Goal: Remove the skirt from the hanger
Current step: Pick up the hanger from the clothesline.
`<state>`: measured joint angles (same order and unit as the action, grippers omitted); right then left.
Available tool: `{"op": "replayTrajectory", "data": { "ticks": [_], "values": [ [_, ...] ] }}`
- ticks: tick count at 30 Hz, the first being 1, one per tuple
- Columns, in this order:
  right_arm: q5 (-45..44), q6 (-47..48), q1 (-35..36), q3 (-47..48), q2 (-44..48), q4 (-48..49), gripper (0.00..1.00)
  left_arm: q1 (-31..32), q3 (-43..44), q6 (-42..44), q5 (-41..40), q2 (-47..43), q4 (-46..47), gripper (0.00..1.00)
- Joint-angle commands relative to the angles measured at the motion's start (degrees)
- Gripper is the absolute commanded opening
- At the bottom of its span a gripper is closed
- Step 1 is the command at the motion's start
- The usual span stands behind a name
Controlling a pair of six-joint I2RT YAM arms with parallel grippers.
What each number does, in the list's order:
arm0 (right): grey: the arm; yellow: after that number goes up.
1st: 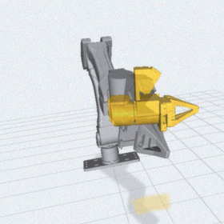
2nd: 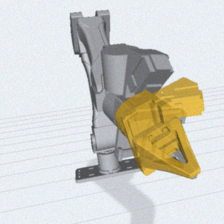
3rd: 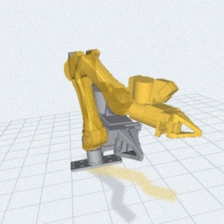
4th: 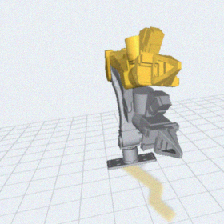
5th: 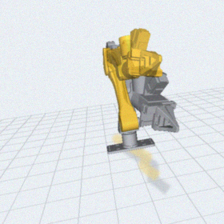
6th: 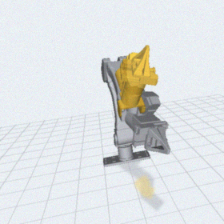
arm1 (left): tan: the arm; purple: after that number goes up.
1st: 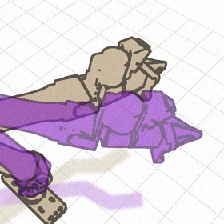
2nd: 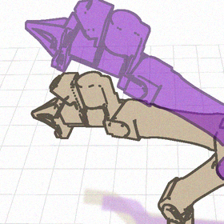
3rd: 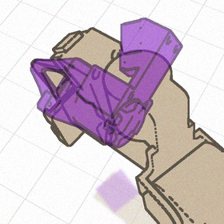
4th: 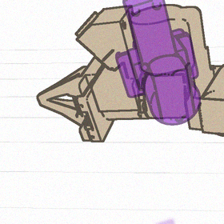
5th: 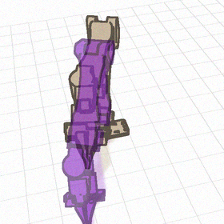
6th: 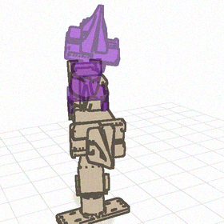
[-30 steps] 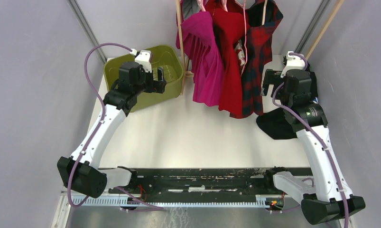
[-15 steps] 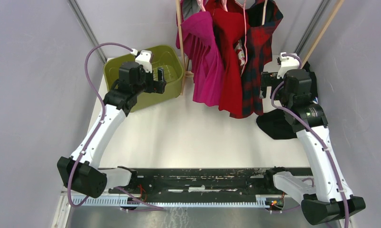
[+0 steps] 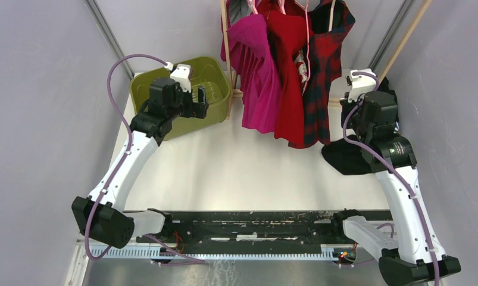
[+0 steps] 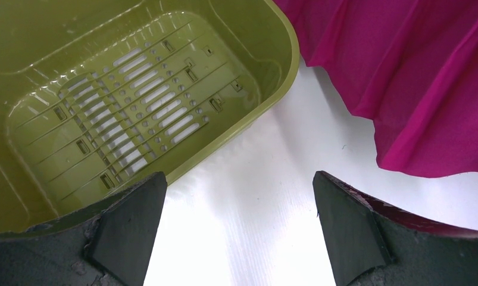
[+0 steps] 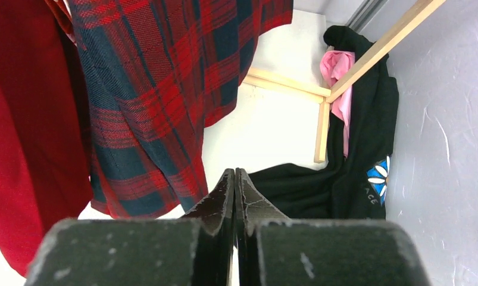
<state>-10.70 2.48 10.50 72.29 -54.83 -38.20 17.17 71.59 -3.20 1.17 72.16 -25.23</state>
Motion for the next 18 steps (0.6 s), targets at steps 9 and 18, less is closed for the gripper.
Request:
{"op": "replayTrajectory", "data": {
  "ticks": [9, 18],
  "values": [
    [0.09, 0.35, 0.39, 9.59, -2.92, -3.74, 0.56, 0.15, 1.56, 2.42, 0.38, -2.76, -0.77, 1.0],
    [1.07, -0.16, 0.4, 10.89, -3.3, -0.47, 0.9, 0.15, 2.41, 2.73, 0.4, -3.07, -1.52, 0.99]
  ]
}}
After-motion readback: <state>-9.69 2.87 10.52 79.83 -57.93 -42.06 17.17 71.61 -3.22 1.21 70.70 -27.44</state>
